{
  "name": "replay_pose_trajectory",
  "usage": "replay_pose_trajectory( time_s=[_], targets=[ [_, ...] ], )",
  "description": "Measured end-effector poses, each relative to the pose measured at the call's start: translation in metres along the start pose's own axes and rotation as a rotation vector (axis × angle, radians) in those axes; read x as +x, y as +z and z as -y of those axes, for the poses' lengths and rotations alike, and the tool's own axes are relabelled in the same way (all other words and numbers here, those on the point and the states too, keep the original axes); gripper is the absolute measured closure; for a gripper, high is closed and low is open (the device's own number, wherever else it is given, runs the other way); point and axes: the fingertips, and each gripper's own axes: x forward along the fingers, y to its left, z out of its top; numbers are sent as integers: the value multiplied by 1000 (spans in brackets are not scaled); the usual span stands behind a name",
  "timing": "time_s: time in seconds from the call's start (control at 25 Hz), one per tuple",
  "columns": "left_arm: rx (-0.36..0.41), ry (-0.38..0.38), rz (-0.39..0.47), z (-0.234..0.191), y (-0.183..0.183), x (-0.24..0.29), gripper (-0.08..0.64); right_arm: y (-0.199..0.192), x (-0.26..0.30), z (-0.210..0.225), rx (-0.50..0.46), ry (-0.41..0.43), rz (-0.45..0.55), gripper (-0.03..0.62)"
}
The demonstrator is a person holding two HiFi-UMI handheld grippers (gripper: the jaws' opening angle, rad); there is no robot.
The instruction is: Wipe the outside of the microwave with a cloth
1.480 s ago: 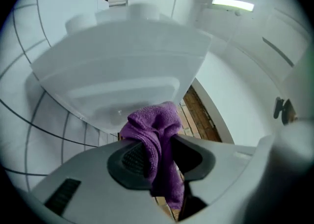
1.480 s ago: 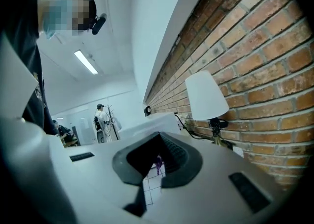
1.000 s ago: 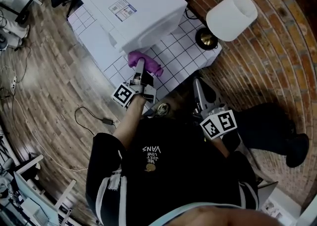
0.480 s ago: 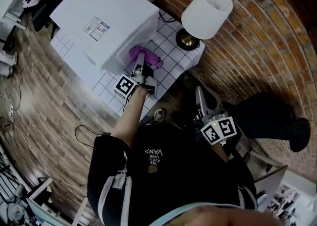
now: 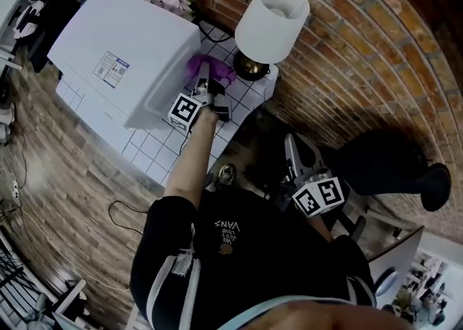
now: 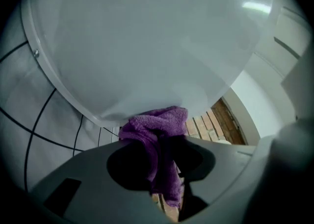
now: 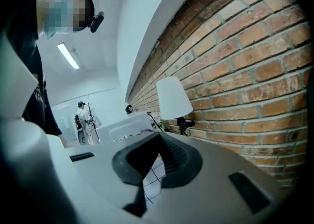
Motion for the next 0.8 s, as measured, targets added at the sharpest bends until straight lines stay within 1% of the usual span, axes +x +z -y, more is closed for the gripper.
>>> replay_pose_trajectory(
  time_s=[0.2, 0.44, 0.64, 0.8],
  targets=[
    [-26, 15, 28, -5, -7, 16, 428, 2, 2, 8, 2, -1, 0, 595],
    [-2, 15, -11, -2, -13, 10, 428, 5, 8, 6, 3, 22, 0, 595],
    [-15, -18, -36, 13, -13, -30, 428, 3, 18, -8, 5, 74, -7, 594],
    [-41, -7, 0, 15, 6, -82, 428, -1, 32, -27, 2, 138, -16, 595]
  ],
)
